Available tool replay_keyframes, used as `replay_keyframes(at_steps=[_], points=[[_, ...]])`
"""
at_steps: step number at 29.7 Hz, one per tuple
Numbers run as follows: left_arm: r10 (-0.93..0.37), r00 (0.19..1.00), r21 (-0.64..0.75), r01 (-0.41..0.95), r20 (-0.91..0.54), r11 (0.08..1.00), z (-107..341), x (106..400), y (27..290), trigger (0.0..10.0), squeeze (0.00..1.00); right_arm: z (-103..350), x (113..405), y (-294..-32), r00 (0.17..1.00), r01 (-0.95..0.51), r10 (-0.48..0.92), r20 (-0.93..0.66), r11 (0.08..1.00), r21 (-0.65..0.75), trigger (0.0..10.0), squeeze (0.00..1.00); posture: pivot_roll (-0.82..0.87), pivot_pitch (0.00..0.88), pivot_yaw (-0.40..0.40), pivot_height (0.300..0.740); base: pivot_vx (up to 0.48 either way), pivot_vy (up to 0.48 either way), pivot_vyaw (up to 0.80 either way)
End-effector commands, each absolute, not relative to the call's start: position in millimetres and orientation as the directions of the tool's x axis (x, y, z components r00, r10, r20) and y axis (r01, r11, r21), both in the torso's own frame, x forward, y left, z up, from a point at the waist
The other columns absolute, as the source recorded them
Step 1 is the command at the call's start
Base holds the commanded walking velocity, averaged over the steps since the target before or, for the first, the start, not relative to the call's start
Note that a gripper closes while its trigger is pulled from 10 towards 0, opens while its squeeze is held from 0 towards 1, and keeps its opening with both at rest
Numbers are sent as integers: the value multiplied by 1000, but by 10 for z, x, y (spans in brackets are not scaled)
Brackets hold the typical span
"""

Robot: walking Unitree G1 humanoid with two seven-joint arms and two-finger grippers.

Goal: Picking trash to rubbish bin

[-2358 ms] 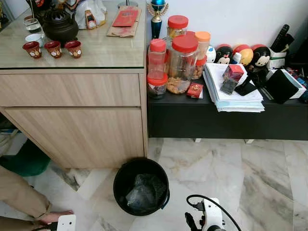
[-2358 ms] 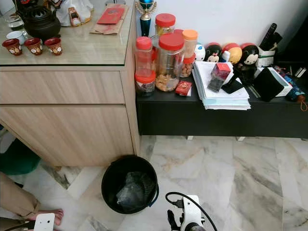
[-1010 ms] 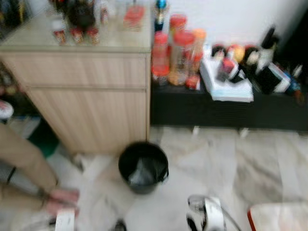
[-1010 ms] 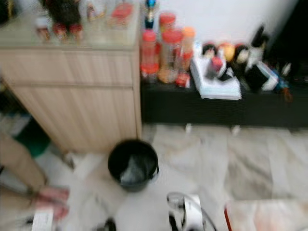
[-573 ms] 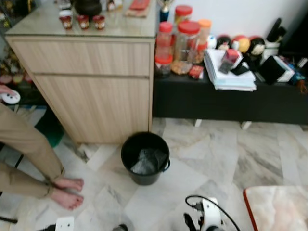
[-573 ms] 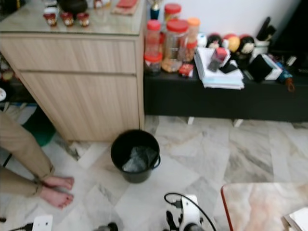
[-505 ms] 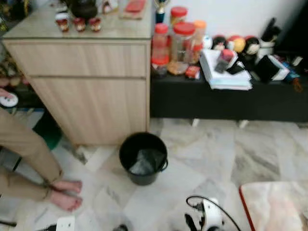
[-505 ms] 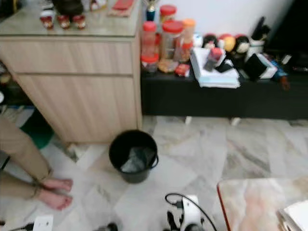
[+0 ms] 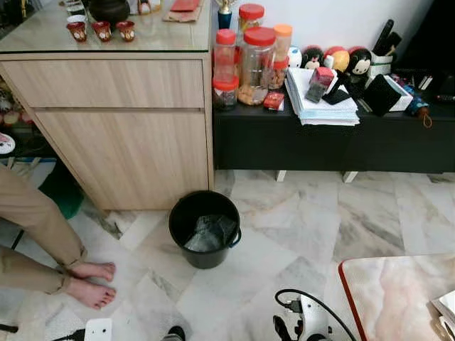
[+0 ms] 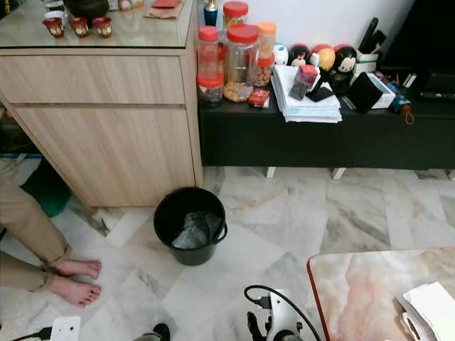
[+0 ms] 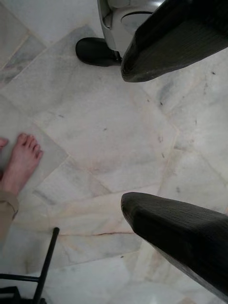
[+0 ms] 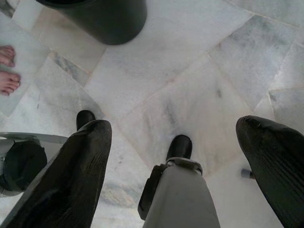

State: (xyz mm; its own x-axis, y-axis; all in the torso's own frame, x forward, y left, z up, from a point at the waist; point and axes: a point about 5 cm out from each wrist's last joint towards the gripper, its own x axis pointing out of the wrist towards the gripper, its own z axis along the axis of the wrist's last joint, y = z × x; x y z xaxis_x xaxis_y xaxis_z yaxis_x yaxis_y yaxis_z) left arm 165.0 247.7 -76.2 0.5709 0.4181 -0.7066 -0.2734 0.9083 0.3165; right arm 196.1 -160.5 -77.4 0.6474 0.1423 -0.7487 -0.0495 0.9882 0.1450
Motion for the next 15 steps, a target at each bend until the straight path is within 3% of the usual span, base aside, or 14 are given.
replay_keyframes(at_steps=[1,6,15], points=[[423,549,322,-275,-721,906,-787,1586,2502,10000,0,-797,1921,-1614,633,-42,138,-761,989,145,10000,0,75,165,-30,740,-289,0,0],[423,550,319,-279,-720,906,-786,1587,2498,10000,0,-795,1924,-1619,634,-42,138,-761,989,144,10000,0,73,167,-33,740,-58,0,0],[421,546,313,-284,-724,906,-802,1567,2473,10000,0,-796,1919,-1639,631,-45,137,-763,989,141,10000,0,74,172,-42,740,-252,0,0]])
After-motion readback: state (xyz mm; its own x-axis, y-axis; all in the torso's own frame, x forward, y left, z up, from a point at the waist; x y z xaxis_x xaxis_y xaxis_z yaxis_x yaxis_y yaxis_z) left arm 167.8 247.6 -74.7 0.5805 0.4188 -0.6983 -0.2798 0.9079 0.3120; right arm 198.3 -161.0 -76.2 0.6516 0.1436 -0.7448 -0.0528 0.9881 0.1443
